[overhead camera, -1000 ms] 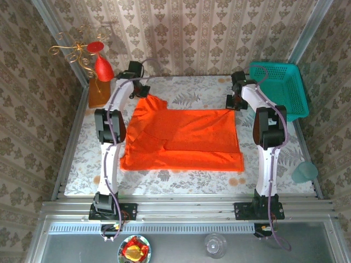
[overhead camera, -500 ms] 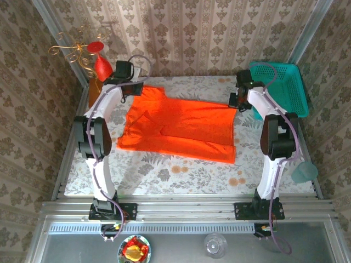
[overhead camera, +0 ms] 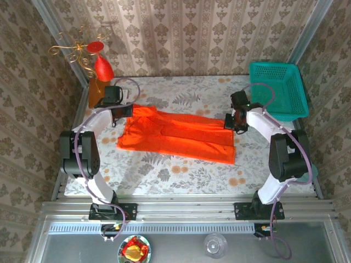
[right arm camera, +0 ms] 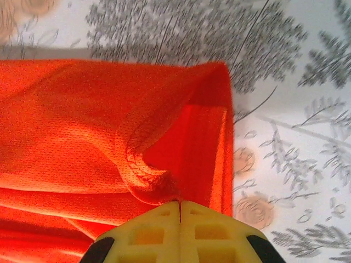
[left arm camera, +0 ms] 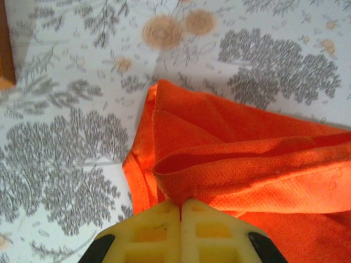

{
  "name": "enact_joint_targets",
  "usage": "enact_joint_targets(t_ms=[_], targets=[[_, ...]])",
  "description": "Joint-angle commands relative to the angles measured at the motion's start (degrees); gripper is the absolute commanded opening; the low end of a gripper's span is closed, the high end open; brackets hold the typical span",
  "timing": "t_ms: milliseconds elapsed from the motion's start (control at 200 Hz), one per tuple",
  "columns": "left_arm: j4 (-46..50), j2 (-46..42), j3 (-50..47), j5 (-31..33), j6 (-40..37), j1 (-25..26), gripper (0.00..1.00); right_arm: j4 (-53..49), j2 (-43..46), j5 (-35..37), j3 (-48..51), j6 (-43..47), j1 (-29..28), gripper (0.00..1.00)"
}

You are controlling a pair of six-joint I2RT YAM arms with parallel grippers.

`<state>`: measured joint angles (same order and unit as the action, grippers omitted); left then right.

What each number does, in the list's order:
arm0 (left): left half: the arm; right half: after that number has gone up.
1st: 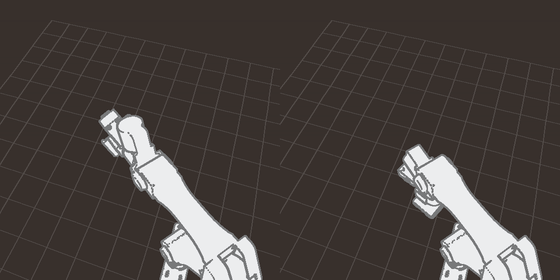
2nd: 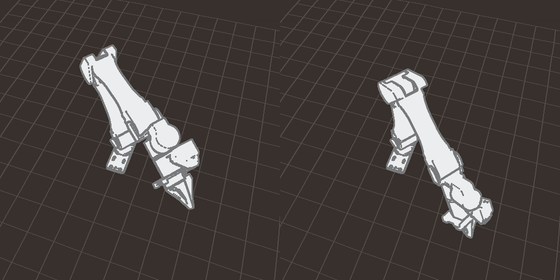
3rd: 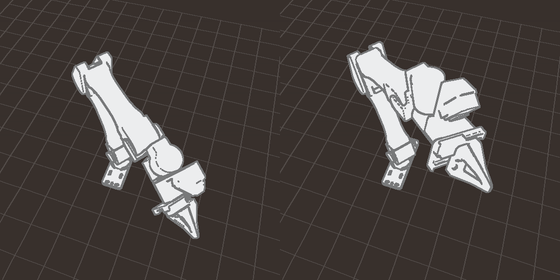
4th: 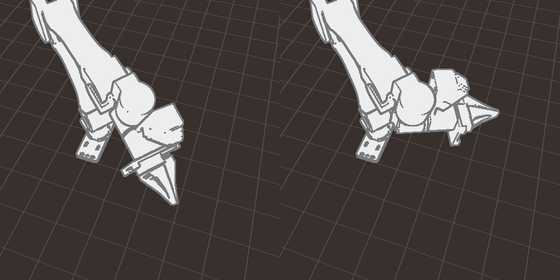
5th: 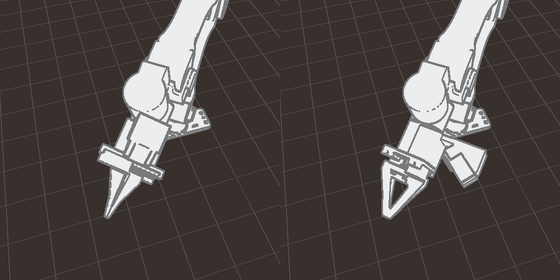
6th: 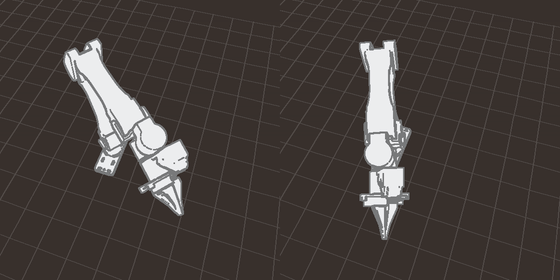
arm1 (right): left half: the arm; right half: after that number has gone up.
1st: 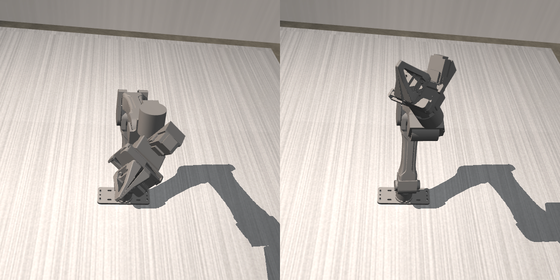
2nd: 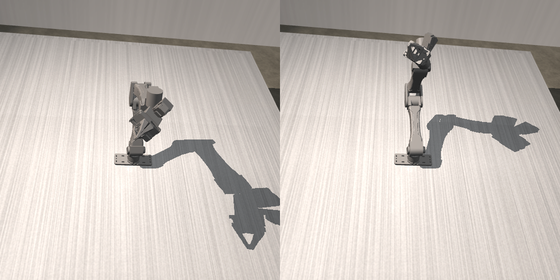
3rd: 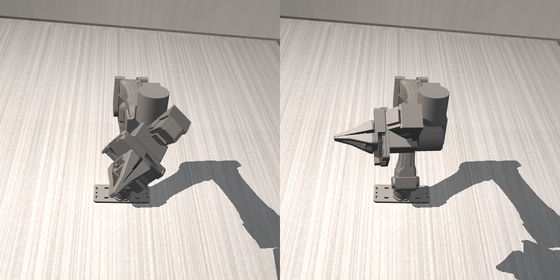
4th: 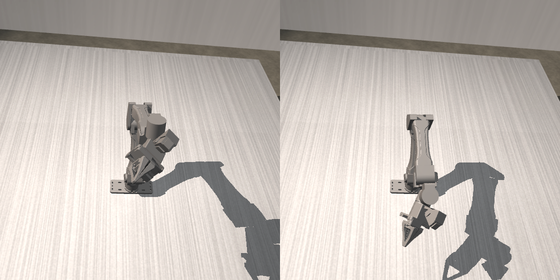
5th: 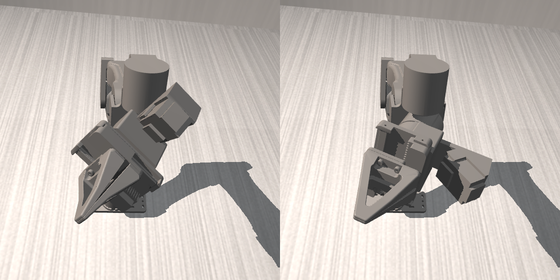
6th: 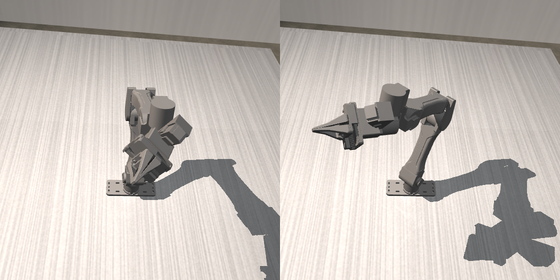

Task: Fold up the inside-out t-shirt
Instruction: Fold the T-shirt at the center of the table.

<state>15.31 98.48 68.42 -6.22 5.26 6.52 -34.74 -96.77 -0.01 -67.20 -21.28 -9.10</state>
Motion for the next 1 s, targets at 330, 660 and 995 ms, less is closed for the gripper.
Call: enact_joint_targets(t_ms=[330,660,995], targets=[[-6.23,-10.50,-16.33,-1.15,8.24,-0.20,0.03,3.39,5.10,6.93,9.91,-4.76,-0.33,0.00],[-6.45,-16.46,-23.39,0.52,11.07,-0.20,0.03,3.72,8.31,10.21,12.72,-6.66,-0.29,0.00],[0.27,-22.50,-19.55,2.74,12.09,0.14,0.29,-0.33,15.96,10.52,14.03,-9.54,-3.77,0.33]])
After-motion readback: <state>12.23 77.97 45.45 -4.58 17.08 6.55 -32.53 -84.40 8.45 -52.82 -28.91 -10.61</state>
